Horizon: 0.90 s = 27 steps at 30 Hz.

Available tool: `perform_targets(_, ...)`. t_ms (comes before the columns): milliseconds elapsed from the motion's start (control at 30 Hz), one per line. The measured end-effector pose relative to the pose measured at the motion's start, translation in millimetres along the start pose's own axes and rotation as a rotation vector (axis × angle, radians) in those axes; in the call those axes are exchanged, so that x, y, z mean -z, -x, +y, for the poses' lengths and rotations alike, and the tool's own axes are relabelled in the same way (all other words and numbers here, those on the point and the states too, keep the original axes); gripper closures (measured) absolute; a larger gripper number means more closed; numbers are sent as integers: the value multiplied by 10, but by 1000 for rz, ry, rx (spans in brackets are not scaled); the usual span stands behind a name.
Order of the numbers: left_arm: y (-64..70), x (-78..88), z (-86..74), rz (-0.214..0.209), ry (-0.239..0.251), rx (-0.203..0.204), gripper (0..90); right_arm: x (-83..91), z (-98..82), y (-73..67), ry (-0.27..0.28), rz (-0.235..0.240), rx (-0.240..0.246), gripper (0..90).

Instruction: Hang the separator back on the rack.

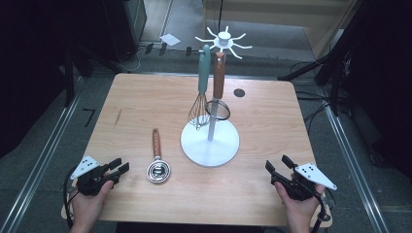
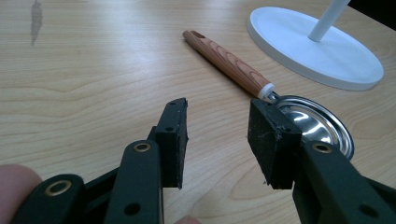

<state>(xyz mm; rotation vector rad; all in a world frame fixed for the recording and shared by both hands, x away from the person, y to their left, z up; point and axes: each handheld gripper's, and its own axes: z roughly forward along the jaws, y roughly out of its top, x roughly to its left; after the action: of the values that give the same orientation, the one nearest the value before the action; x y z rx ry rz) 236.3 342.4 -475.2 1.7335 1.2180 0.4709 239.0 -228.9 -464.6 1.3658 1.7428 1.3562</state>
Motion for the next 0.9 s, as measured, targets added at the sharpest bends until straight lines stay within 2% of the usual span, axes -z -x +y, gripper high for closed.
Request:
perform_targets(167,68,-45,13,-32,-28,-1,625,-72,-41,7,-20,4,-6,354)
perform_targets(267,118,-73,39,-54,-25,-13,638,-97,-56,4,-28,-1,16,354)
perform_targets(300,132,-84,48,-76,-19,-18,641,-102,-60,2,-32,-1,22,354)
perform_targets(367,164,-102,56,-95,-16,-21,650,-119,-70,1,-37,8,24,354)
perform_targets(567,318,-175,70,-82,-28,-72,679,-170,-80,-13,-48,25,23,354)
perform_targets(600,335,-188,73,-92,-22,-70,683,-176,-82,-28,-56,30,20,354)
perform_targets(633,344,-207,91,-106,-40,-71,693,-184,-84,-34,-56,34,25,353)
perform_targets(800,331,-255,169,-107,-80,-15,749,-202,-73,-70,-42,46,0,354)
perform_targets(900,328,-318,199,-108,-108,-6,749,-229,-72,-90,-48,56,8,353)
